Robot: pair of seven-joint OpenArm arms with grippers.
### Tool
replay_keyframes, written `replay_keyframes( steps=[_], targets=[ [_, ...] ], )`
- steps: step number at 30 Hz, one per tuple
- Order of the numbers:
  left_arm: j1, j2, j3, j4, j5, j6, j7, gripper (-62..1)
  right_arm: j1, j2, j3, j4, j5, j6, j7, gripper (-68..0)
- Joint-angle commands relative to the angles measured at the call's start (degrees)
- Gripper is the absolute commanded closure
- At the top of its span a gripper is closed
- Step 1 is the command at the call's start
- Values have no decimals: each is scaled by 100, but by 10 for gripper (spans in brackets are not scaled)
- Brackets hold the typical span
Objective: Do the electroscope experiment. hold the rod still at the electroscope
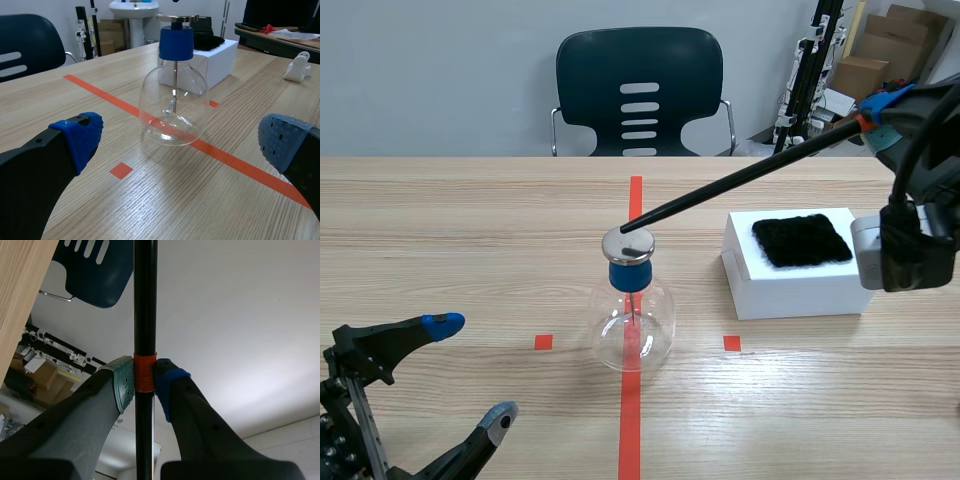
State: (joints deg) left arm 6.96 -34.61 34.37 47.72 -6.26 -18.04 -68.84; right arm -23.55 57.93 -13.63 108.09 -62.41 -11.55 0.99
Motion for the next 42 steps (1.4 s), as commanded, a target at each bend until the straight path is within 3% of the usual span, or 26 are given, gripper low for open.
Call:
replay_keyframes(
  steps=[1, 17, 24, 27, 30, 35, 39, 42],
  targets=[
    [-31, -20, -33, 107, -33, -9, -81, -623, 70, 79, 70, 44, -2, -79, -72, -2],
    [-31, -20, -33, 107, -33, -9, -81, -623, 70, 79, 70, 44, 17, -83, -39, -2],
    [-31, -20, -33, 107, -33, -9, -81, -623, 13, 76, 229, 116, 518, -179, -24, -2],
    [-31, -20, -33, 107, -31, -9, -81, -623, -232, 76, 485, 184, 684, -391, -24, -2],
    [-31, -20, -33, 107, -33, -9, -81, -623, -621, 26, 844, 343, 883, -413, -20, -2],
    [-31, -20, -33, 107, -31, -9, -81, -623, -1469, -446, 1593, 651, 999, -713, 179, -2],
    [-31, -20, -33, 107, -31, -9, -79, -623, -2179, -1137, 2262, 822, 999, -737, 820, -2],
    [-31, -20, -33, 107, -31, -9, -79, -623, -2632, -1775, 2704, 859, 1001, -979, 1436, -2]
  ],
)
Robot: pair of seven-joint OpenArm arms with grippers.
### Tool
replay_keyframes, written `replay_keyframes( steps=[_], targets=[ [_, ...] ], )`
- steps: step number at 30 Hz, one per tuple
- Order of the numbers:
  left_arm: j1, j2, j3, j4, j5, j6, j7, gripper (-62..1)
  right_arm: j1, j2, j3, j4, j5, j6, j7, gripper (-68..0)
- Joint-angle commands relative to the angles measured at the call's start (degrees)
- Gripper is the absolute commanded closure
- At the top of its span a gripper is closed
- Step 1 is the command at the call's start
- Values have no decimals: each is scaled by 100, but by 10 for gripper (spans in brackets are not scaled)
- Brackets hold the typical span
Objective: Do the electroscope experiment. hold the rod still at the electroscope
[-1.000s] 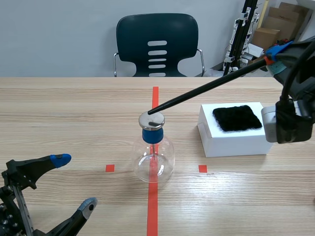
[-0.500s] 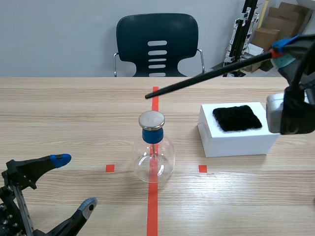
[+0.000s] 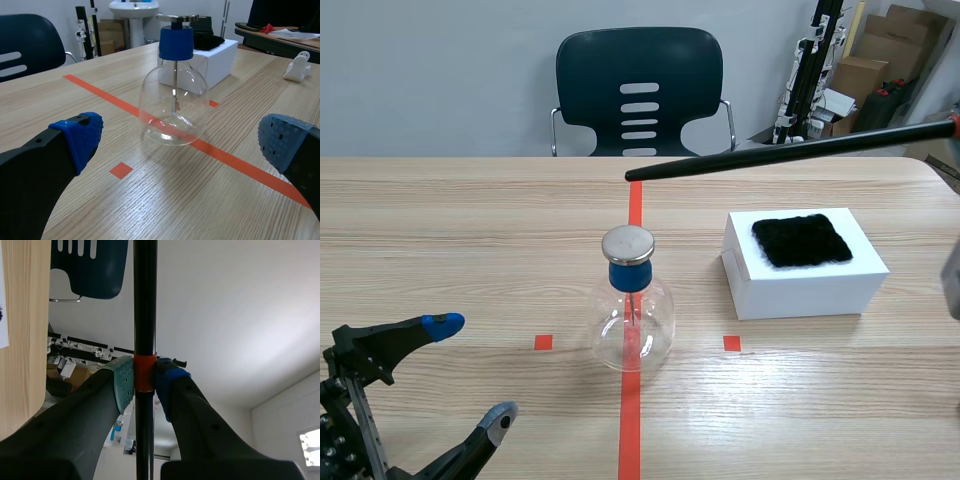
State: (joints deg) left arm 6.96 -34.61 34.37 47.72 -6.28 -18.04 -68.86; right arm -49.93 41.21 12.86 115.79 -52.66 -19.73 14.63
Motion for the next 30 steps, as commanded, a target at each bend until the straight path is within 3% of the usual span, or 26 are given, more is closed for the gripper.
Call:
replay_keyframes(
  steps=[1, 7, 13, 24, 28, 30],
  targets=[
    [-31, -20, -33, 107, -31, -9, -79, -623, -116, -297, 168, 90, 26, -210, 249, -2],
    [-31, -20, -33, 107, -28, -9, -79, -623, -890, -1375, 697, 90, -20, -214, 1329, -2],
    [-31, -20, -33, 107, -31, -9, -79, -623, -1292, -2157, 682, 87, -400, -216, 1816, -2],
    [-31, -20, -33, 107, -28, -9, -79, -623, -1593, -2820, 229, -76, -876, -299, 1930, -2],
    [-31, -20, -33, 107, -28, -9, -79, -623, -1593, -2855, 52, -275, -973, -321, 1978, -2],
    [-31, -20, -33, 107, -28, -9, -79, -623, -1593, -2855, -31, -400, -977, -457, 1976, -2]
  ],
)
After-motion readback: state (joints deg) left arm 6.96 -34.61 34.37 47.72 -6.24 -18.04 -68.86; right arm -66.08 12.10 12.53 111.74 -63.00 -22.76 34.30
